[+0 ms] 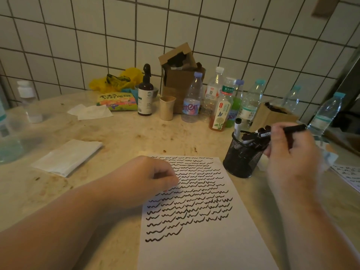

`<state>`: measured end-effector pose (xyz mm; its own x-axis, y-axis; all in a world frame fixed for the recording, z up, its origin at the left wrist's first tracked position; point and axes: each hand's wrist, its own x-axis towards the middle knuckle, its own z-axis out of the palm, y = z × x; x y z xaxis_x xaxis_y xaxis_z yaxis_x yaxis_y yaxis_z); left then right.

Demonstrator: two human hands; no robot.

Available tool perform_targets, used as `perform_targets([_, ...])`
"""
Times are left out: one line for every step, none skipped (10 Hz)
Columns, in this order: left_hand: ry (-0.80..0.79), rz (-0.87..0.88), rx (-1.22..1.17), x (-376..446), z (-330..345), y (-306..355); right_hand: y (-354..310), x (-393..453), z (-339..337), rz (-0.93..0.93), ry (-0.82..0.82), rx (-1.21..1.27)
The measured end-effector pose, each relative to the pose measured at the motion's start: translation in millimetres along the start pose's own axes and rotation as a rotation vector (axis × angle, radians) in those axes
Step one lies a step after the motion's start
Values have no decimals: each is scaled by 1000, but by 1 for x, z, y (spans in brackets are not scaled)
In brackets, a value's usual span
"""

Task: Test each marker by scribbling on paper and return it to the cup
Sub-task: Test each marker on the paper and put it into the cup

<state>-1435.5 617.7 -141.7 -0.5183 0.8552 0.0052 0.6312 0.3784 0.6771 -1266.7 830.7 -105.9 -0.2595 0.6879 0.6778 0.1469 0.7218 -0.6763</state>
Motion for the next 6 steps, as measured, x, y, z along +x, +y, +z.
perform_targets([-3,-14,-8,0,1,1,0,9,4,9,-98,-135])
perform_targets([7,-24,-7,0,1,1,1,15,11,21,-205,-373])
perform_targets([28,-18,-26,-1,1,0,1,12,13,-12,-162,-319])
perform_targets([28,-5,-18,-2,0,0,0,8,12,-43,-94,-213])
perform_targets([32,-13,-5,0,0,-1,3,6,14,-83,-104,-286])
perform_targets([42,-22,53,-1,-2,-1,2,1,13,-101,-135,-372])
